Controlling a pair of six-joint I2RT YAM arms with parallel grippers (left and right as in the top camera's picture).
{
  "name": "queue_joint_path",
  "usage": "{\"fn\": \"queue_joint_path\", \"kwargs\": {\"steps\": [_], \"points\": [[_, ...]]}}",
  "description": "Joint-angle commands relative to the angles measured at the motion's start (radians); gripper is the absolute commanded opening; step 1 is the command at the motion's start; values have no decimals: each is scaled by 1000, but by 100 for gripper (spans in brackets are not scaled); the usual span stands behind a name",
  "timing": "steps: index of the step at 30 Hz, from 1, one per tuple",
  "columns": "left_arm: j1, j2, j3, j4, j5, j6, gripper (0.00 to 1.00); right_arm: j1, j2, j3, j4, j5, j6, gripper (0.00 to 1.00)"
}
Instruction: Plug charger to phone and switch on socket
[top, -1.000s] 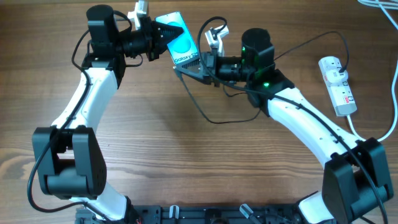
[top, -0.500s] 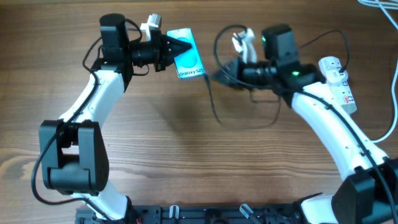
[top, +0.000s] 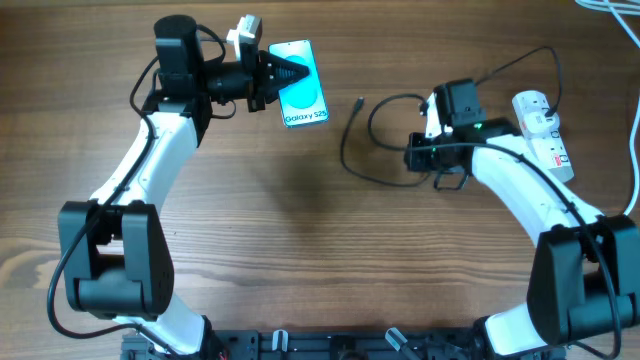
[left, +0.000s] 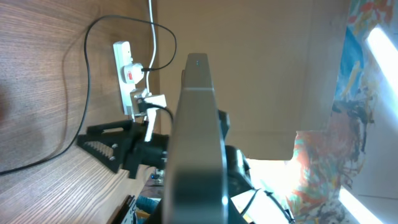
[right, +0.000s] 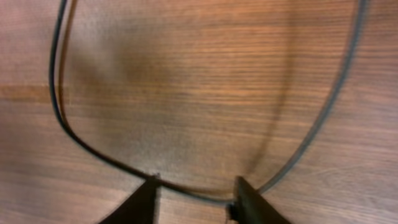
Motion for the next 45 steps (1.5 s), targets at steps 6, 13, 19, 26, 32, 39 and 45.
{"fn": "queue_joint_path", "kwargs": {"steps": [6,13,19,26,32,39,45], "points": [[25,-29,27,6,28,-9,4,-17,145,-118,56,231,58,54],[24,-29,27,6,28,-9,4,-182,180,-94,-137,353,129,57],[24,-29,27,6,29,-9,4,-196,173,113,-218,29,0,59],[24,-29,27,6,29,-9,4,-32,174,286,-183,-64,9,60],[25,-29,27,6,29,-9,4,103,226,269,-39,139,133,57],[25,-29,27,6,43,-9,4,127,386,269,-37,239,147,56],[25,-29,27,6,43,-9,4,118,438,269,-31,250,132,17]]}}
